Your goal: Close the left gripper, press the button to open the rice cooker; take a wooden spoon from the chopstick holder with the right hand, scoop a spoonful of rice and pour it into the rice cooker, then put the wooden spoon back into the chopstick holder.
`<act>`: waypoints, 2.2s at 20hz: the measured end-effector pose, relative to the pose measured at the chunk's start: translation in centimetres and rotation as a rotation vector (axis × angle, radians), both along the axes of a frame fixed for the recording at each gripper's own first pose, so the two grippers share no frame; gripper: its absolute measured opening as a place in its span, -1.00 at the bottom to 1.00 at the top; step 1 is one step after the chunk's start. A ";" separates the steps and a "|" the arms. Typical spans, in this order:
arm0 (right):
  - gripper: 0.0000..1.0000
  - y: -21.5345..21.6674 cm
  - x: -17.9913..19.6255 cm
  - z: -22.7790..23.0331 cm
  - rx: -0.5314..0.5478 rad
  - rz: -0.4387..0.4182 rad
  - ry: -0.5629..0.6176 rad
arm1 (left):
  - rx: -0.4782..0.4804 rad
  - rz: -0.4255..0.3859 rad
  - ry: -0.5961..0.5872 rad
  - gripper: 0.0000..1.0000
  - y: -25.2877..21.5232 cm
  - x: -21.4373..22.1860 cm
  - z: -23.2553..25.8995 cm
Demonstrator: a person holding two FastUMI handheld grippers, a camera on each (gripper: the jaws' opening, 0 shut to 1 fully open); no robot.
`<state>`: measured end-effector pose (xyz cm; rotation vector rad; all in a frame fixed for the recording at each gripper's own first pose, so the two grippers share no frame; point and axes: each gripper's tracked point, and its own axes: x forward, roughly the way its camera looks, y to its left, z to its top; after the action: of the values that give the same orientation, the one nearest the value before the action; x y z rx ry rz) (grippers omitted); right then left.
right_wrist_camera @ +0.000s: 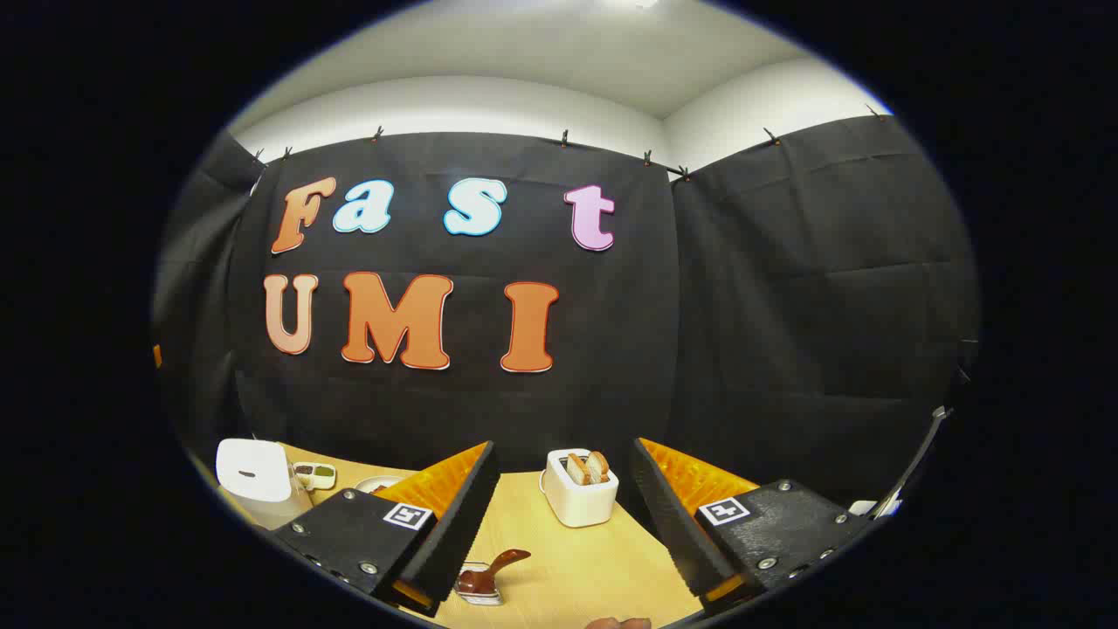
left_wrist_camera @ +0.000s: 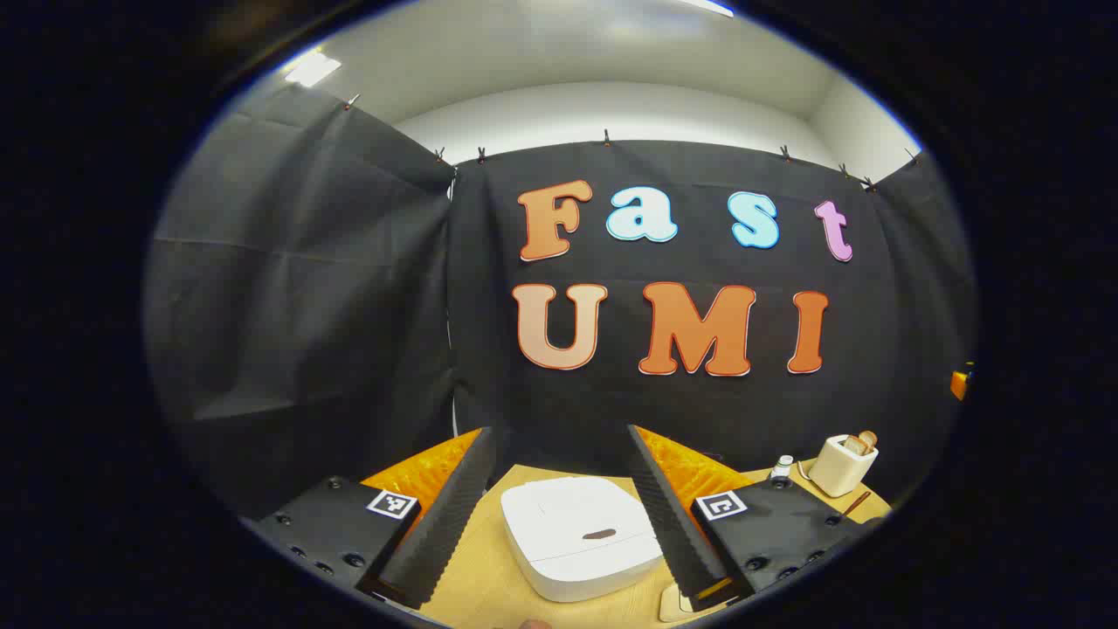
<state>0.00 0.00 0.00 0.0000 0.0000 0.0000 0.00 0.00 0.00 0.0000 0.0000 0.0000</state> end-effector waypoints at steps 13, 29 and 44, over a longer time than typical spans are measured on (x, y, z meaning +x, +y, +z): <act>0.91 -1.2 -0.7 0.7 0.003 -0.012 -0.004 | -0.067 -0.026 0.015 0.99 0.0 0.4 0.2; 0.91 -0.1 -0.8 0.3 0.008 0.026 0.005 | -0.032 -0.032 0.023 0.37 -1.1 1.0 -0.2; 0.91 1.4 -1.0 1.3 -0.034 0.059 -0.030 | 0.029 0.022 0.016 -0.85 0.5 1.4 0.4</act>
<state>-0.99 1.44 1.31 -0.0338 -0.0296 0.0586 1.43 0.54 0.41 0.0294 0.0163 0.0222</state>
